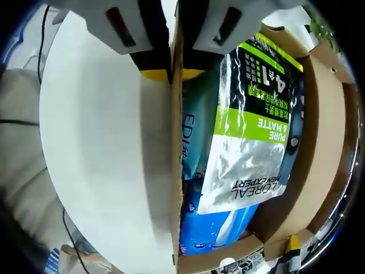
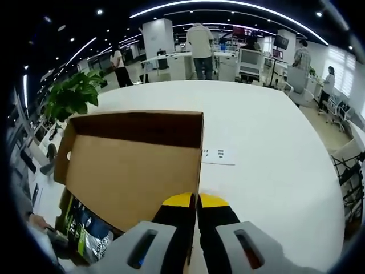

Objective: Operate the shoe box by opening the lid, removing the specified soft item, and placing it in the target area until the item is outside and the box remains undamaged.

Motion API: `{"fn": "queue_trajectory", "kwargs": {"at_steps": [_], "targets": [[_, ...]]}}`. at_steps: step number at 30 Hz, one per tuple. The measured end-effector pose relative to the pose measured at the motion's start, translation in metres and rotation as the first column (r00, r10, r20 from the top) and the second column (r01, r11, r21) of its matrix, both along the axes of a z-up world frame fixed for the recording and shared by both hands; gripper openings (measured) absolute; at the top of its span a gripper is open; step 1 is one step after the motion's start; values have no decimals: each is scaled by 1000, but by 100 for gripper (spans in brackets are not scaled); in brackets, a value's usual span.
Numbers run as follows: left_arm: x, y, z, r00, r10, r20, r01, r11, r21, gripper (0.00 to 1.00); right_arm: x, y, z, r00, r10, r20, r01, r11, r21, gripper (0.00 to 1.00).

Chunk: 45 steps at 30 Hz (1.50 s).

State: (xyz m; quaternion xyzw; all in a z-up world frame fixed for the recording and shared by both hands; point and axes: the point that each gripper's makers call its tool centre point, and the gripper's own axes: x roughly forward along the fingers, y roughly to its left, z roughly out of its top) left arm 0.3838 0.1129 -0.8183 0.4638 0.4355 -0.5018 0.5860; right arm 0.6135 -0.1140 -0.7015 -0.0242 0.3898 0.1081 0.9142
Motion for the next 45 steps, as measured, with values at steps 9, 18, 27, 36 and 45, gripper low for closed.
{"fn": "queue_trajectory", "kwargs": {"at_steps": [9,18,27,36,45], "targets": [[0,0,0,1000,1,-4,-1,1000,0,1,-21,-3,-22,996,-16,-88,15,1000,-14,0],[-1,0,0,1000,1,-11,-1,1000,-1,1,-23,-2,-24,996,13,-88,-16,999,-33,0],[-1,1,0,1000,0,-12,0,1000,-1,1,-23,-4,-26,993,31,-113,-34,999,-25,2],[-1,1,0,1000,1,-12,-1,1000,-1,1,-29,-8,-15,993,30,-110,-30,1000,0,7],[-1,1,0,1000,8,-10,-8,1000,1,1,-35,-17,4,997,-1,-74,6,998,64,16]]}}
